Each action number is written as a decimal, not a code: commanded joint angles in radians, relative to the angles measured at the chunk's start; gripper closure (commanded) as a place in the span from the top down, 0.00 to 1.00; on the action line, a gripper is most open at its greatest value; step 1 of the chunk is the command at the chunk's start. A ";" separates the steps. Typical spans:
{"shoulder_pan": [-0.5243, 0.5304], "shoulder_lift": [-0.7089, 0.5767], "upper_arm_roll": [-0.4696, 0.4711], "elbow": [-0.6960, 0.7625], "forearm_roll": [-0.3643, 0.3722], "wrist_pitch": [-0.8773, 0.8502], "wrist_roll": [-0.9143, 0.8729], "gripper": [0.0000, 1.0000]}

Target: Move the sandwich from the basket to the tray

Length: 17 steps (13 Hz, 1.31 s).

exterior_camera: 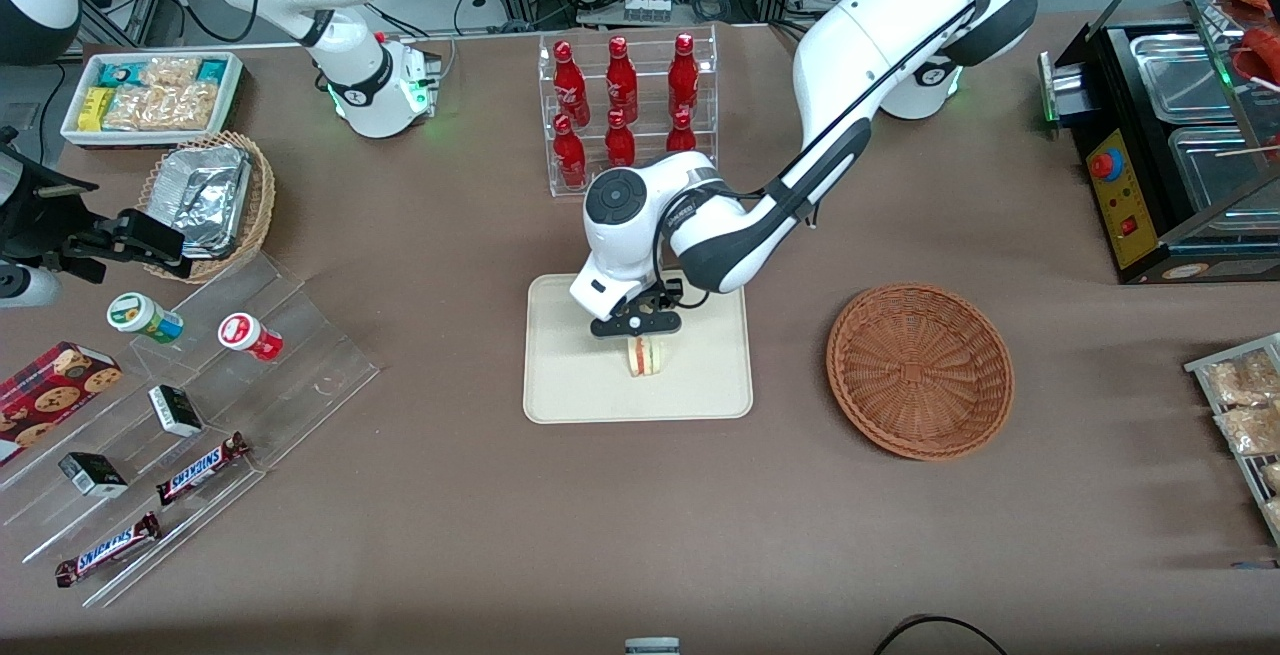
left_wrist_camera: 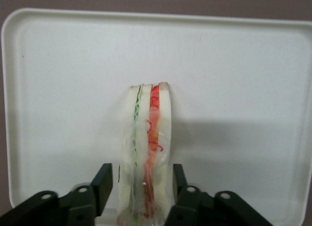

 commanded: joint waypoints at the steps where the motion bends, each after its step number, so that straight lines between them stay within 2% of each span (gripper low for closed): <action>1: 0.040 -0.130 0.011 0.007 -0.066 -0.133 -0.032 0.99; 4: 0.201 -0.342 0.009 -0.001 -0.230 -0.293 -0.014 0.99; 8: 0.407 -0.506 0.006 -0.003 -0.342 -0.517 0.242 0.99; 10: 0.502 -0.553 0.006 -0.009 -0.356 -0.598 0.389 0.99; 15: 0.738 -0.654 0.009 -0.049 -0.394 -0.672 0.777 0.99; 16: 0.765 -0.687 0.015 -0.070 -0.407 -0.678 0.857 0.99; 17: 0.756 -0.717 0.075 -0.093 -0.429 -0.675 0.902 0.99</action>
